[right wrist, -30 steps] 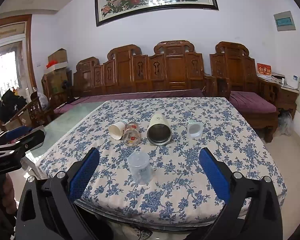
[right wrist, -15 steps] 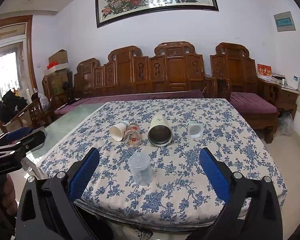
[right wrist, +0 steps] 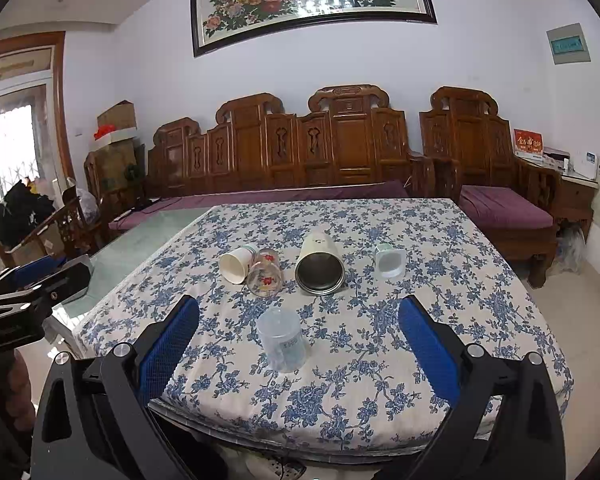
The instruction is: Flip cup upside down
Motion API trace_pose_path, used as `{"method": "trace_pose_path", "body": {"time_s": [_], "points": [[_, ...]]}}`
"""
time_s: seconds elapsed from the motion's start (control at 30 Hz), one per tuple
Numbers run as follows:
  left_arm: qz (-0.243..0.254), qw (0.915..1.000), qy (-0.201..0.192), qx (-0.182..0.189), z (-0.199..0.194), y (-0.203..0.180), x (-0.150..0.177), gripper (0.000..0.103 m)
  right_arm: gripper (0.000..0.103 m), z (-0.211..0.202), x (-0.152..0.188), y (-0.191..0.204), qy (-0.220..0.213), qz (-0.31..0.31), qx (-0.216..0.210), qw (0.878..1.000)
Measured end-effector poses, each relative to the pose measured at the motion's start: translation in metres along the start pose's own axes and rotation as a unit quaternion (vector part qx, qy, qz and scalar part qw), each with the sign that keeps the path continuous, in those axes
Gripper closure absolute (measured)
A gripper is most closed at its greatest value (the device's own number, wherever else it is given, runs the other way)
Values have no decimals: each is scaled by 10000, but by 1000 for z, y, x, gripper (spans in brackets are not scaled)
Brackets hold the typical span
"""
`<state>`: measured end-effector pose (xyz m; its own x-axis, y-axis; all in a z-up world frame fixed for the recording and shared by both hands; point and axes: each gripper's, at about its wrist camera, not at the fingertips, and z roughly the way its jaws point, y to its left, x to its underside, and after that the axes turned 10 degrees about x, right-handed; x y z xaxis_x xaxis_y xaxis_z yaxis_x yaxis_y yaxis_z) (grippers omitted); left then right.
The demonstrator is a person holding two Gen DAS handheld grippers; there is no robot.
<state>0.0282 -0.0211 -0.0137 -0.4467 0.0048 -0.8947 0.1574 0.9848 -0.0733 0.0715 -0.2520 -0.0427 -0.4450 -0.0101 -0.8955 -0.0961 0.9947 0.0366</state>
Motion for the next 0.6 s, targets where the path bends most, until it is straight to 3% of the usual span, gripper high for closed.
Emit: {"method": "trace_pose_path", "body": {"time_s": [0.6], "points": [[-28, 10000, -11, 2, -1, -1, -3, 8, 2, 0, 0, 0, -8, 5, -11, 10000]]}}
